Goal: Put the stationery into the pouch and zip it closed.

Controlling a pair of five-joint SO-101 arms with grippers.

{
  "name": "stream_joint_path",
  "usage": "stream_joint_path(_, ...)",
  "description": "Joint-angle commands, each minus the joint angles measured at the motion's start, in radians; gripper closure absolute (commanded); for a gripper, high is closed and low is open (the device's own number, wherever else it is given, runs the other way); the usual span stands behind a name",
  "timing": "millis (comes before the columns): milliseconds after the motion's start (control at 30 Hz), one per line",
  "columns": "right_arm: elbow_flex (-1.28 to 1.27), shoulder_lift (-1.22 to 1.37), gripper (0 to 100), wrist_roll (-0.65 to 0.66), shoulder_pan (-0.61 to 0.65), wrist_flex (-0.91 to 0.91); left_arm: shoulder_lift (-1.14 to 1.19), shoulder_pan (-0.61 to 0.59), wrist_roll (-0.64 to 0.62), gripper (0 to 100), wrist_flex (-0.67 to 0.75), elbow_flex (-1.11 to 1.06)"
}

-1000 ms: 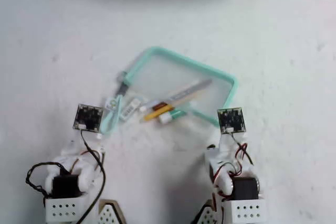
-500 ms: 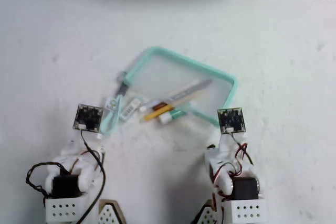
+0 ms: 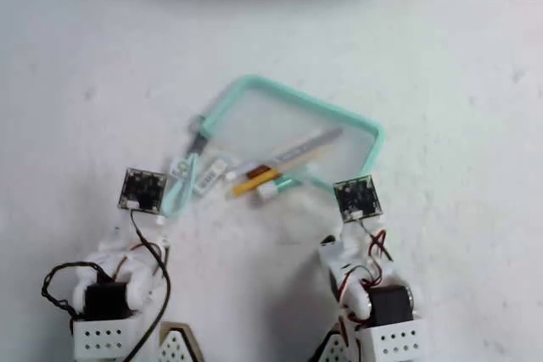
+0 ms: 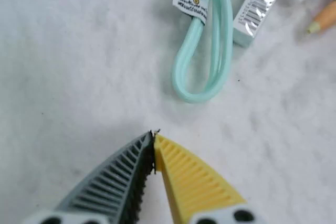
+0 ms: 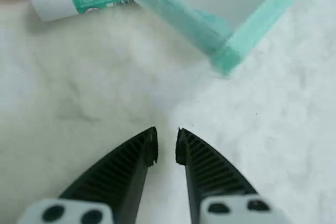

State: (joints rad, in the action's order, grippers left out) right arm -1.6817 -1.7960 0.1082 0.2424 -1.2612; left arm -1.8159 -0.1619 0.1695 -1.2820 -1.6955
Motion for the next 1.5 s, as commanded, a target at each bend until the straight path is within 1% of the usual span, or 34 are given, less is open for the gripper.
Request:
stream_joint_path(0, -0.009, -0.002, 93.3, 0.011, 0.015, -0.005, -0.012, -0.004, -0.011, 98, 0.038, 0.003)
stream_joint_path(167, -0.009, -0.002, 93.3, 0.011, 0.016, -0.007, -0.012, -0.004, -0.011, 98, 0.058, 0.003)
stream_joint_path(300, -0.009, -0.002, 93.2, 0.011, 0.105, -0.002, -0.012, -0.007, -0.011, 98, 0.074, 0.003)
stream_joint_path(367, -0.009, -0.002, 93.2, 0.011, 0.120, -0.005, -0.012, -0.010, -0.011, 98, 0.097, 0.003)
stream_joint_path(500, -0.009, -0.004, 93.2, 0.011, 0.097, 0.018, -0.012, -0.010, -0.005, 98, 0.189, 0.021)
stream_joint_path(633, -0.009, -0.004, 93.2, 0.011, 0.096, 0.148, -0.012, -0.007, -0.006, 98, 0.330, 0.058)
stream_joint_path(733, -0.009, -0.004, 93.2, 0.008, 0.096, 0.193, -0.012, -0.005, -0.011, 98, 0.373, 0.064)
stream_joint_path(867, -0.009, -0.004, 93.1, 0.012, 0.096, 0.232, -0.012, -0.005, -0.006, 98, 0.368, 0.061)
stream_joint_path(1033, 0.068, -0.004, 93.1, 0.014, 0.104, 0.452, -0.012, -0.005, -0.005, 98, 0.368, 0.058)
stream_joint_path(1100, 0.092, -0.004, 91.3, 0.014, 0.125, 0.590, -0.012, -0.005, 0.000, 98, 0.348, 0.057)
stream_joint_path(1167, 0.094, -0.004, 88.6, 0.012, 0.173, 0.702, -0.012, -0.010, 0.080, 98, 0.299, 0.064)
stream_joint_path(1200, 0.091, -0.002, 87.8, 0.012, 0.199, 0.728, -0.012, -0.010, 0.120, 98, 0.290, 0.064)
stream_joint_path(1233, 0.089, 0.001, 87.5, 0.009, 0.228, 0.728, -0.012, -0.010, 0.137, 98, 0.285, 0.064)
stream_joint_path(1333, 0.068, -0.002, 87.5, 0.006, 0.306, 0.684, -0.012, -0.022, 0.115, 98, 0.285, 0.064)
stream_joint_path(1467, 0.006, -0.002, 87.4, 0.005, 0.331, 0.654, -0.012, -0.090, 0.107, 98, 0.288, 0.066)
